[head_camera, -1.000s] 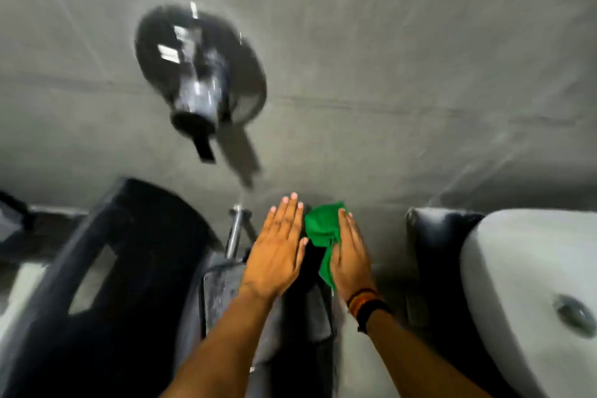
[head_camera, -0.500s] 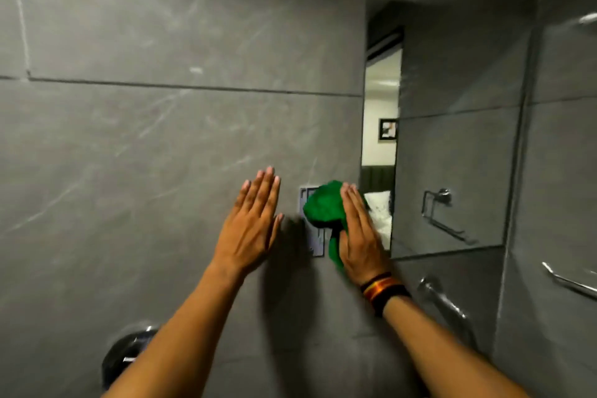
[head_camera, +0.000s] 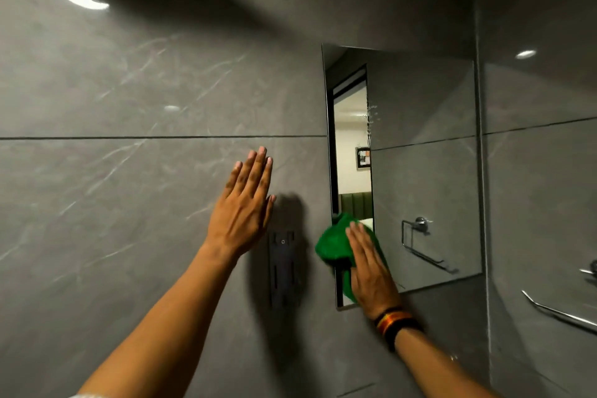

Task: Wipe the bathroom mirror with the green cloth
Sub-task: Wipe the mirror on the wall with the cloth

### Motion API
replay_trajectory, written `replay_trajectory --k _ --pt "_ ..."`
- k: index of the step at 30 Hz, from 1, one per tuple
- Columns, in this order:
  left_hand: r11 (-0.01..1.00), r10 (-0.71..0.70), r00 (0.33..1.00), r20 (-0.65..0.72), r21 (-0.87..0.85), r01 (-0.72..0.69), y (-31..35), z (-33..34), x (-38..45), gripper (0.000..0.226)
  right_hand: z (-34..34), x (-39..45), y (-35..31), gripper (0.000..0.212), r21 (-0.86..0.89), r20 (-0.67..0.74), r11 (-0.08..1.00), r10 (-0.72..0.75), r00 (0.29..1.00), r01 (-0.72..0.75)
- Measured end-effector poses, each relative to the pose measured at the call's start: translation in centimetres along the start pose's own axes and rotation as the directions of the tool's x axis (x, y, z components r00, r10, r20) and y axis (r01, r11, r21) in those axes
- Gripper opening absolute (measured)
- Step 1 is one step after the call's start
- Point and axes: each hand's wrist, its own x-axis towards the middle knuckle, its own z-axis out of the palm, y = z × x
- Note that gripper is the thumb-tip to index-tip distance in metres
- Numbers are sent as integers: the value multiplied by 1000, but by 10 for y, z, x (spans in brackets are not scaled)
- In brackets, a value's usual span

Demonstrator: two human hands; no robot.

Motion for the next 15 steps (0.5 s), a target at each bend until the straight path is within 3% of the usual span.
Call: replay_trajectory --k 3,4,7,8,12,15 --pt "1000 3 1000 13 9 -3 -5 14 9 68 50 -64 16 105 -56 77 994 97 992 -93" --pt "1000 7 1000 14 18 -7 -7 19 12 68 66 -85 20 102 -92 100 991 102 990 -93" --pt "999 22 1000 15 28 -23 -15 32 17 69 96 -132 25 54 -208 138 978 60 989 -31" --pt "999 26 1000 17 20 -27 -17 36 19 69 102 -140 26 53 -244 152 969 67 986 -29" --pt "1000 -16 1000 6 6 16 -18 51 28 69 110 -144 34 80 -295 193 953 127 973 -66" --pt "995 -89 994 -57 41 92 -11 61 35 69 108 -119 42 93 -270 189 962 89 978 -36"
